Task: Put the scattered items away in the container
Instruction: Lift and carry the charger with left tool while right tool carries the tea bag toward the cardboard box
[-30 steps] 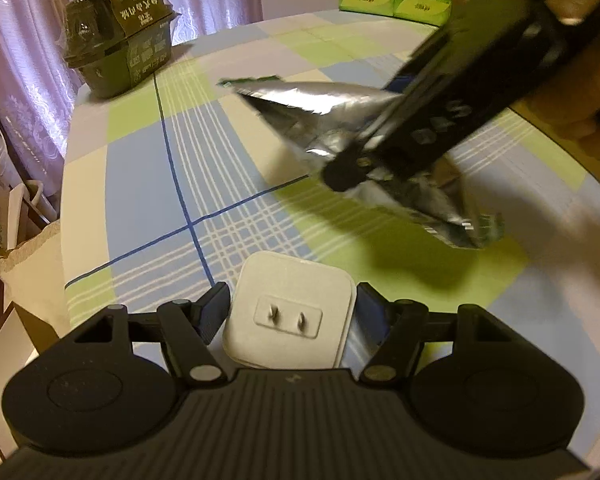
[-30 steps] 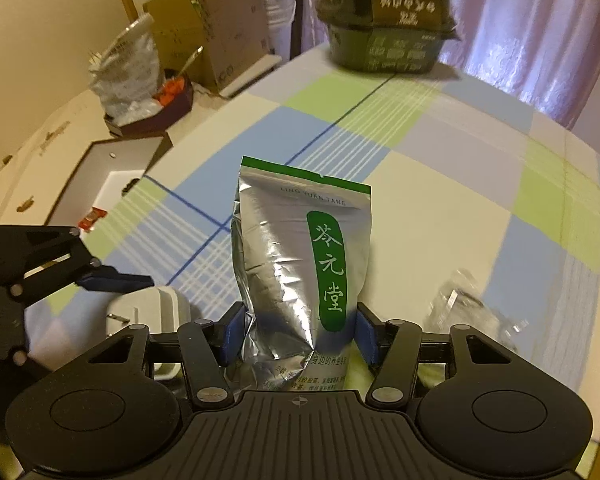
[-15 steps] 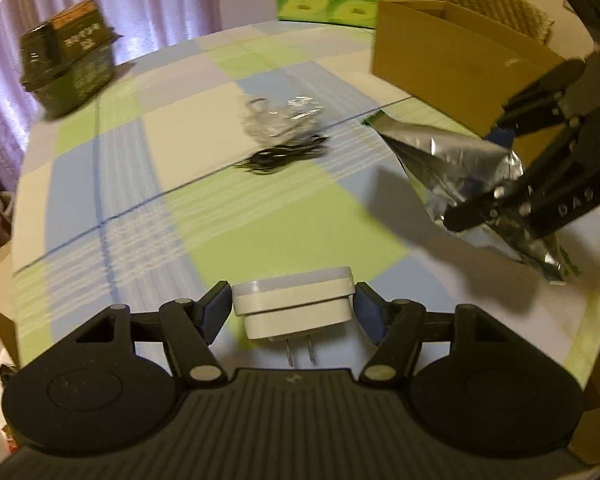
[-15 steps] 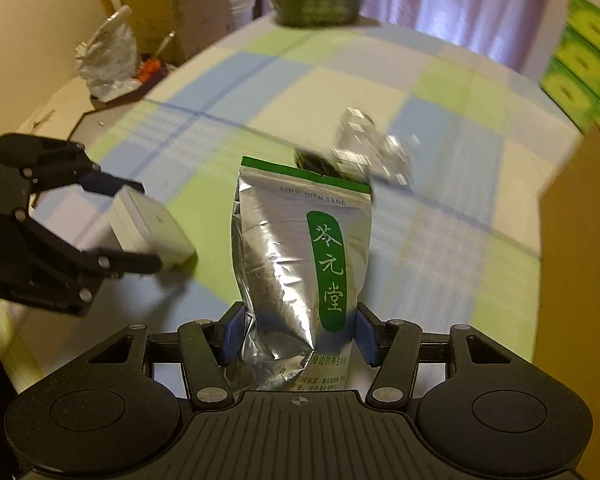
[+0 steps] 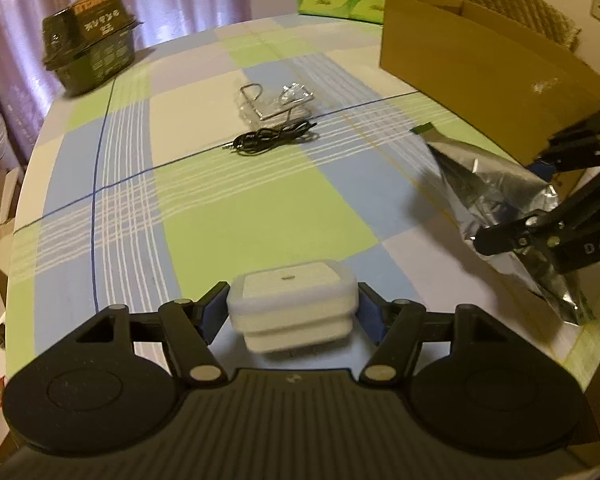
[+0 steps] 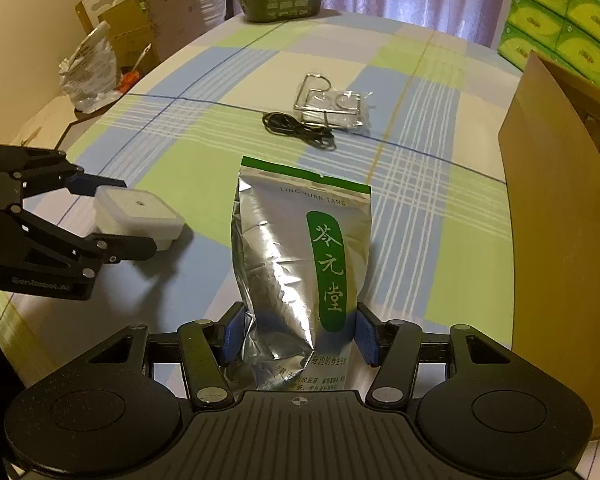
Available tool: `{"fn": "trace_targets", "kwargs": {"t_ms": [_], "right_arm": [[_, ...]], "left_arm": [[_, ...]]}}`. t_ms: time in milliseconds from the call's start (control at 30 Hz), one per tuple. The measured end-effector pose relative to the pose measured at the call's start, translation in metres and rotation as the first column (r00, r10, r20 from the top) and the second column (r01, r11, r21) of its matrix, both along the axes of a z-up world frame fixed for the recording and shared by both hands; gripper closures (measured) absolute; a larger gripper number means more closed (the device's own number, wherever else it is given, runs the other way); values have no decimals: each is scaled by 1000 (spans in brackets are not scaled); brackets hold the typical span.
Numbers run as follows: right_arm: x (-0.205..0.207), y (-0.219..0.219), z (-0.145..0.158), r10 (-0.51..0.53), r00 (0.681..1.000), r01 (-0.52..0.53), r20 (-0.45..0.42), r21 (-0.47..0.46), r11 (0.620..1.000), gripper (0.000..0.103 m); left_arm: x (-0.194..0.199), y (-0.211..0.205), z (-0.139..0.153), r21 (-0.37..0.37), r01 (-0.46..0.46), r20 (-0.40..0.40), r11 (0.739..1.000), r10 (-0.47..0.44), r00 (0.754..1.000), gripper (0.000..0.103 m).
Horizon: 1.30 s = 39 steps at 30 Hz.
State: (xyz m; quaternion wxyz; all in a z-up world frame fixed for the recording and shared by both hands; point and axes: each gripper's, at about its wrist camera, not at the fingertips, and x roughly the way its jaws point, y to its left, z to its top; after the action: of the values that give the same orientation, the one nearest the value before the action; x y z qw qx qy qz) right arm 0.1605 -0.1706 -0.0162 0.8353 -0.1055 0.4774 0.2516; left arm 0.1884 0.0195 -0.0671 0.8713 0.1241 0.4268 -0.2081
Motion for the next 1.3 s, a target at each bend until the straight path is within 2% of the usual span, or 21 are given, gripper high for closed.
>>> {"fn": "trace_targets", "kwargs": {"t_ms": [133,233,467,1067,1300], "right_arm": [[0,-5,-2,-13,1000,13,2,10,1000,45],[1,-9,-4,-19,1000,19,0,14,1000,45],[2,-16,-5,-33,999,33,0,31,999,45],[-24,-33,16,-54,998,52,31,49,997,45],[-33,-35,26,-49,998,47,48,42,998,45]], "left_arm": [[2,-4,-6,-11,-54,4,998,54,999,40],[4,-8,-9,7,-79,-8,997,79,997,43],[0,-10,-4,15,-119,-30,993,120,992,43],[-44,-38,27,-76,-112,-12,991,112,994,43],[-58,-44,35,-90,-107,-2,990,107,994,43]]}}
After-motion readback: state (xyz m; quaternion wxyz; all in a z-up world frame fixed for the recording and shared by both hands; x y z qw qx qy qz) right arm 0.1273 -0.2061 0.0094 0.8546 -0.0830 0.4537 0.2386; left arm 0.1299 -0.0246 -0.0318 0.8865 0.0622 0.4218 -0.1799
